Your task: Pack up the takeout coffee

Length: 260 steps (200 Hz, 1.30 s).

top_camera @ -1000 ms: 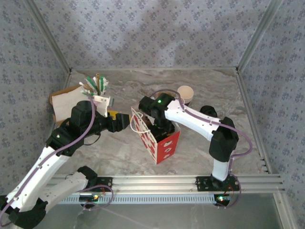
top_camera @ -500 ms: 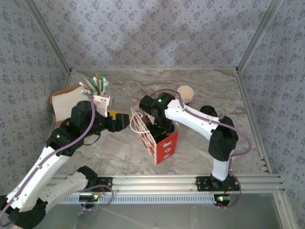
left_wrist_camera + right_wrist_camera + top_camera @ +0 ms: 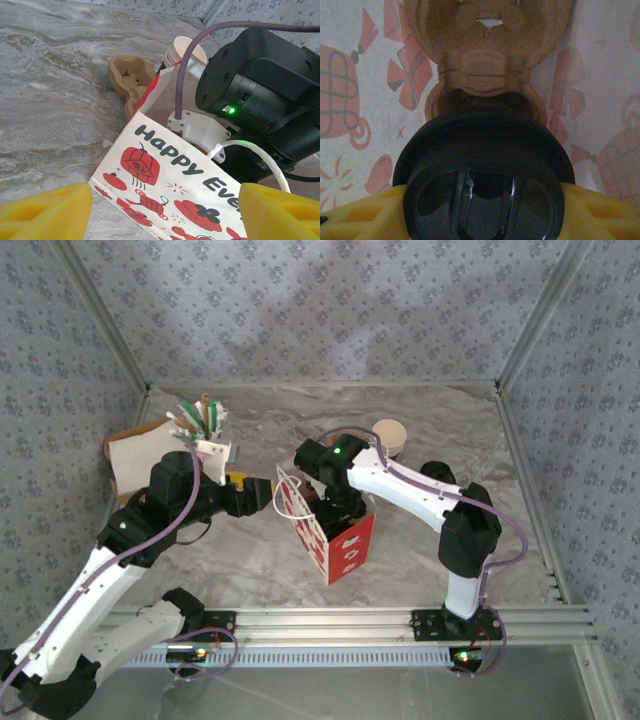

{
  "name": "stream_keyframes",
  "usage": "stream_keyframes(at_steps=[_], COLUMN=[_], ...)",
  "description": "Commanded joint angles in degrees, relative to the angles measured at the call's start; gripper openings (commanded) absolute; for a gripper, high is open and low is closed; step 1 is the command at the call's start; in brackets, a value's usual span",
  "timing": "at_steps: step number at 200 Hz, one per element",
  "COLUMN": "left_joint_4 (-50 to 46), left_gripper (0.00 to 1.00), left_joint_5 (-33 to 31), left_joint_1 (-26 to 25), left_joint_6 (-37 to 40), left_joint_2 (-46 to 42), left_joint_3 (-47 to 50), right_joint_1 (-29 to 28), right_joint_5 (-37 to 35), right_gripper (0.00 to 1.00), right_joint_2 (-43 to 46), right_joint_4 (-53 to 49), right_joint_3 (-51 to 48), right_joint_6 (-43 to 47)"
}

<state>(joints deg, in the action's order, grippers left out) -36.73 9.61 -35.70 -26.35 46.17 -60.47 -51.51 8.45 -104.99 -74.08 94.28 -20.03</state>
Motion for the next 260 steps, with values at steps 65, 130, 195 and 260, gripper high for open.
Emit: stream_keyframes(at_steps=[65,130,195,260], left_joint_4=[1.5,-0.1,-8.1,-12.0], left_gripper=[0.77,0.78,0.80,0.80], left_joint_5=[-0.4,0.7,4.5,2.9], left_joint_1=[-0.3,-0.3,-0.6,-5.2], left_joint_6=[0.8,2.0,6.1,9.2], left_joint_2=[-0.4,-0.9,6.0,11.9], left_joint_3=[0.3,-3.5,-13.6,-18.7], right_joint_1=[0.0,0.1,0.1,0.3], right_joint_5=[1.2,1.3,1.3,1.6], right_gripper=[0.63,0.63,0.64,0.64], right_joint_2=[-3.5,-3.6,-4.2,-4.7], right_joint_4=[2.9,3.4,3.7,4.5], right_joint_3=[-4.2,-4.6,-4.8,-5.6], right_joint_6=[0.5,0.6,0.8,0.7])
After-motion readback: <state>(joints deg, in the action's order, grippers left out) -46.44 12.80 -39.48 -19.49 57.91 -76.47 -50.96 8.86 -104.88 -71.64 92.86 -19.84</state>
